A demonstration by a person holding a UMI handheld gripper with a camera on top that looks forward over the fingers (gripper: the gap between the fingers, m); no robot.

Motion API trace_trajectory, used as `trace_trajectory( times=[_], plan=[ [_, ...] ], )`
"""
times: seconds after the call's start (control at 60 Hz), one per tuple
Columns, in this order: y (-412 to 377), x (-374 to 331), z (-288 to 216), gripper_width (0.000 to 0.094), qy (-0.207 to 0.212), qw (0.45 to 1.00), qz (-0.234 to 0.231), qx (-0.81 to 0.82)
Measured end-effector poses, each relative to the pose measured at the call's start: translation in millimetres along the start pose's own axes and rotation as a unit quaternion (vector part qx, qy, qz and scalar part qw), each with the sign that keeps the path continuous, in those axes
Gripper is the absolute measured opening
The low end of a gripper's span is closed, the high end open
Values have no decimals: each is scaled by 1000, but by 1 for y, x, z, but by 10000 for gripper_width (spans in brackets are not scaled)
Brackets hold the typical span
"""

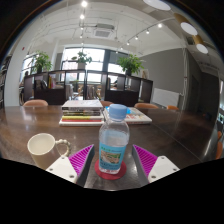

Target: Pour water

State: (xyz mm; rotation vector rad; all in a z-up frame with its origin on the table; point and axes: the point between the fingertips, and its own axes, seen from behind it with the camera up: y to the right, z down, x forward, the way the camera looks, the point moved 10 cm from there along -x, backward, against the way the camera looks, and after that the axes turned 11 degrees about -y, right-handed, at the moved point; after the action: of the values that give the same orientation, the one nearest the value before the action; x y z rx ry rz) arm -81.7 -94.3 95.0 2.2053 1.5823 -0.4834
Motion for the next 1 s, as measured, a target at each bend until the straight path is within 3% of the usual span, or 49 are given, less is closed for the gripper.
trace_trajectory(
  times=[0.217,0.45,0.65,1.0],
  plan=[
    [5,-68,49,759,-32,997,7,-70],
    [2,-139,69,761,-25,995,-71,-67],
    [-6,-180,59,766,10,990,-134,-37],
    [-2,-206,50,767,19,989,-137,-43]
  ],
)
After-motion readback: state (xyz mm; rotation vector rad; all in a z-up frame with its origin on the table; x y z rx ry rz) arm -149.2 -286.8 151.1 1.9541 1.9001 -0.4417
